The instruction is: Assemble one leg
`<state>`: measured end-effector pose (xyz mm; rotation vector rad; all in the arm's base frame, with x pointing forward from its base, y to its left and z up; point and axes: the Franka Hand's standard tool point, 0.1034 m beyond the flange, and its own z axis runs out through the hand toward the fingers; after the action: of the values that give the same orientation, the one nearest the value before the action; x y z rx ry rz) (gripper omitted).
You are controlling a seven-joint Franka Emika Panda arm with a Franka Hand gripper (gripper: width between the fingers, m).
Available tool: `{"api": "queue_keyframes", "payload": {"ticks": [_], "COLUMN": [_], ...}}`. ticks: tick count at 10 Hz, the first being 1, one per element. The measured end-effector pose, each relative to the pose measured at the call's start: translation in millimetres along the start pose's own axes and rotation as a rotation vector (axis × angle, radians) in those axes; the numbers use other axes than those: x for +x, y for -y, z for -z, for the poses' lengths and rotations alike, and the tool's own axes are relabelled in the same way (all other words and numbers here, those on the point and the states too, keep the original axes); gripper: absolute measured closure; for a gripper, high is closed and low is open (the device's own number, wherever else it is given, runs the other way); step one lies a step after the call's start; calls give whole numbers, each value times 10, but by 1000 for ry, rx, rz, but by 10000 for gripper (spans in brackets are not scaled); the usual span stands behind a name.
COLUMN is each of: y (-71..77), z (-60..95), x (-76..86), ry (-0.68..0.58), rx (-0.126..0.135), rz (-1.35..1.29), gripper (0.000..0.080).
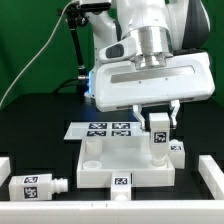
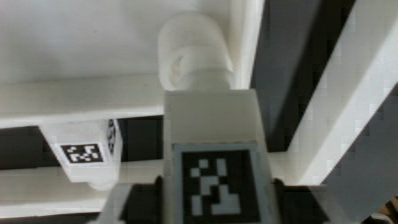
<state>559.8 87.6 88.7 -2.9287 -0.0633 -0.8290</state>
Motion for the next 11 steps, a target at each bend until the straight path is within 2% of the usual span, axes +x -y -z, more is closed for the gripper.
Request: {"api": "queue_keyframes", "payload": {"ticks": [1,3,9,10,11], "y": [-8,21,42,43,44], "z": [-7,-70,-87,-87,-85], "x": [2,-97,-118,-119,-122], "ry": [-4,22,39,40,46], "rx": [-1,3,7,7,8], "rz": [-1,-3,-2,-2,-2], "gripper": [517,516,515,312,312]}}
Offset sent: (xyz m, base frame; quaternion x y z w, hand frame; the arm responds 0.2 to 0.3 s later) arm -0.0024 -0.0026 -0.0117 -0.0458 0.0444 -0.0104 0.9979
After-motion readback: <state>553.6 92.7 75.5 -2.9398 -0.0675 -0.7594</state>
